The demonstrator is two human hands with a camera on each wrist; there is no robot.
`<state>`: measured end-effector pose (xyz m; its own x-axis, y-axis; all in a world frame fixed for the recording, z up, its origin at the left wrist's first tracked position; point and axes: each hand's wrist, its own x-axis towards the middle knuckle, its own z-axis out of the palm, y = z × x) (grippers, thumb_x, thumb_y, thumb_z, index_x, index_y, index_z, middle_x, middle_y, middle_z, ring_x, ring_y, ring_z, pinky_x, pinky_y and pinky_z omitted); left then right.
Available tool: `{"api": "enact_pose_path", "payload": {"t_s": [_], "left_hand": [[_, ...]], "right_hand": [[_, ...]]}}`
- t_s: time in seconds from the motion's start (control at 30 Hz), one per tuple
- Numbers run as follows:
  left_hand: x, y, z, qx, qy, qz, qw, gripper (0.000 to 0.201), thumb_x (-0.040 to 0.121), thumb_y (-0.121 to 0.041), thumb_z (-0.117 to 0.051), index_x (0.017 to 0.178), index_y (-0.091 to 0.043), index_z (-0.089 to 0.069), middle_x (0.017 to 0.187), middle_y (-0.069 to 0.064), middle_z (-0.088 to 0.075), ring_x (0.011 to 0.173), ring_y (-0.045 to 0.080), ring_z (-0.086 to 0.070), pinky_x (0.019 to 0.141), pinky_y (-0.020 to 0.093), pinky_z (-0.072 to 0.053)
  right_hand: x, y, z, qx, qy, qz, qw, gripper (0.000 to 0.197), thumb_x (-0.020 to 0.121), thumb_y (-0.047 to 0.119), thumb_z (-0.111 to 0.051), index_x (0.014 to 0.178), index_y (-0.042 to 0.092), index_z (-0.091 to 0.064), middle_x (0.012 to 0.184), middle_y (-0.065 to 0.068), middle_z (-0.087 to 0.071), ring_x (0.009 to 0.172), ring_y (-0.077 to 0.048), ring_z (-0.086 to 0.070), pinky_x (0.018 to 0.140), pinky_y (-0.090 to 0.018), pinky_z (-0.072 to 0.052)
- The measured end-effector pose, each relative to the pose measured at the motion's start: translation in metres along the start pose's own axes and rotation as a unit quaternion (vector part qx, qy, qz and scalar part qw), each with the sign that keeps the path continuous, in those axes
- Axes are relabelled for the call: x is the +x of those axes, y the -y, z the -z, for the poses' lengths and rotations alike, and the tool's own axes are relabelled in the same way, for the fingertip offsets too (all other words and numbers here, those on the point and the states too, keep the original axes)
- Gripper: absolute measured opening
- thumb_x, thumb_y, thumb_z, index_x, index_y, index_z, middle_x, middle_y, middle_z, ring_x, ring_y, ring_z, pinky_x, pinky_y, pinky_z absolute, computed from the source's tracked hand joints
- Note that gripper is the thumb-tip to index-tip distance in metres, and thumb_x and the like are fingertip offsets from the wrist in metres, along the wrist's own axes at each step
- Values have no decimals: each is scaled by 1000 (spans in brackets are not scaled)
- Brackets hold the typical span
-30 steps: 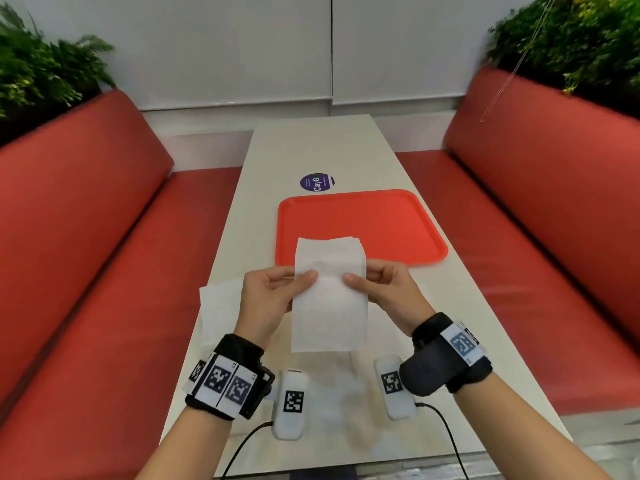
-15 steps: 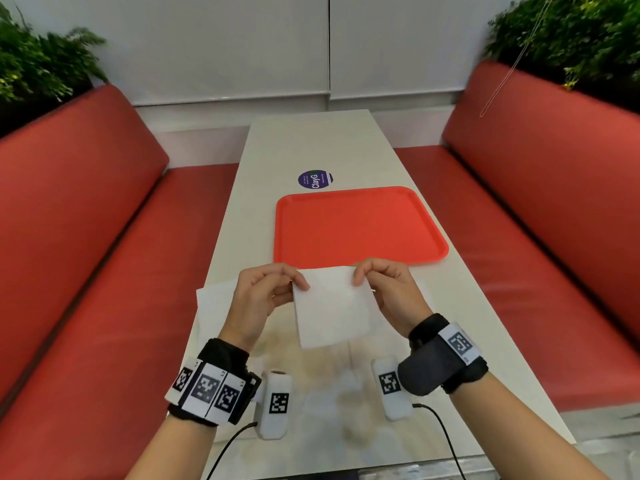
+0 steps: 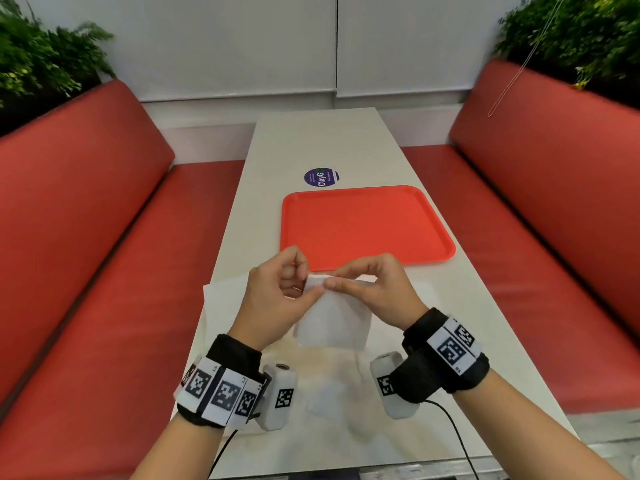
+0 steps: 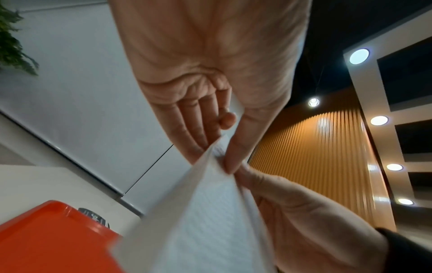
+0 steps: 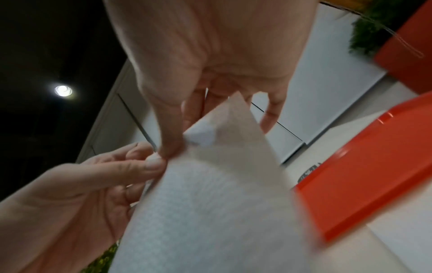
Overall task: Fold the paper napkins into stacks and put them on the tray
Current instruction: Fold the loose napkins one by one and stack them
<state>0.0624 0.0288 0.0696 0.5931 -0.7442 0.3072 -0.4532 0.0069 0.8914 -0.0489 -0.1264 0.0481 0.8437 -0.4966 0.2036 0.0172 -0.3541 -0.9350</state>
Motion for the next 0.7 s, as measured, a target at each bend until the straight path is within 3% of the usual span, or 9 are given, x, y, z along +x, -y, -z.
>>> {"api": "enact_pose_path", "payload": {"t_s": [0.1,0.17,0.23,0.3,0.37,0.47,0.57,0.63,0.7], "left_hand": [[-4,2,20,8,-39,16,999,31,77,1,-78,72,-11,-49,63,9,-56,60,13,-56,64,26,-54],[-12,8,39,-8,-76,39,996,28,75,4,-78,69,-11,-55,64,2,-59,64,12,-61,67,21,-55],[-21,16,56,-37,-116,64,990,24,73,7,-78,68,-7,-59,68,6,-65,69,13,-67,70,18,-55],[-31,24,68,-56,-133,92,985,18,73,8,-78,72,-2,-62,70,7,-70,71,13,-70,70,18,-55],[-42,33,74,-45,-131,126,982,12,74,5,-78,78,-1,-68,74,5,-73,72,13,-70,70,18,-55],[-66,51,79,-2,-120,188,975,12,77,-4,-79,85,-12,-78,82,2,-77,81,17,-72,76,23,-57],[-90,71,85,16,-76,268,960,23,75,-11,-82,91,-26,-79,77,-4,-76,76,17,-73,79,32,-56],[-104,84,90,56,-42,293,954,31,72,-10,-84,95,-30,-77,63,-9,-69,59,11,-62,73,26,-51],[-113,93,95,113,-29,281,953,37,71,-8,-85,97,-32,-75,80,-11,-69,56,8,-53,68,21,-48]], "right_hand": [[-2,-3,-2,41,-7,-5,999,10,78,15,-80,84,7,-79,81,-3,-77,78,-14,-72,78,-23,-54],[-6,-5,-6,82,7,-9,997,11,78,10,-80,87,5,-77,80,-10,-76,69,-19,-70,75,-28,-55],[-10,-5,-16,134,27,-18,991,19,77,8,-80,93,6,-69,84,-14,-74,71,-25,-68,77,-35,-55],[-14,-3,-32,177,62,-52,981,31,76,9,-82,92,9,-56,88,-8,-70,75,-26,-66,76,-35,-53],[-19,-5,-55,186,110,-70,974,32,76,7,-81,86,10,-51,83,4,-61,69,-22,-59,70,-30,-50],[-26,-20,-92,116,152,-69,979,22,74,8,-82,75,14,-61,74,10,-58,60,-16,-47,63,-25,-42],[-32,-36,-118,55,178,-110,976,15,73,8,-83,80,17,-72,76,7,-63,54,-9,-52,60,-25,-50],[-36,-42,-130,37,194,-137,971,18,72,7,-83,88,13,-75,77,0,-64,54,-10,-56,59,-24,-54],[-37,-46,-140,11,198,-143,970,23,71,9,-84,91,14,-75,72,-2,-61,55,-12,-56,60,-25,-54]]}}
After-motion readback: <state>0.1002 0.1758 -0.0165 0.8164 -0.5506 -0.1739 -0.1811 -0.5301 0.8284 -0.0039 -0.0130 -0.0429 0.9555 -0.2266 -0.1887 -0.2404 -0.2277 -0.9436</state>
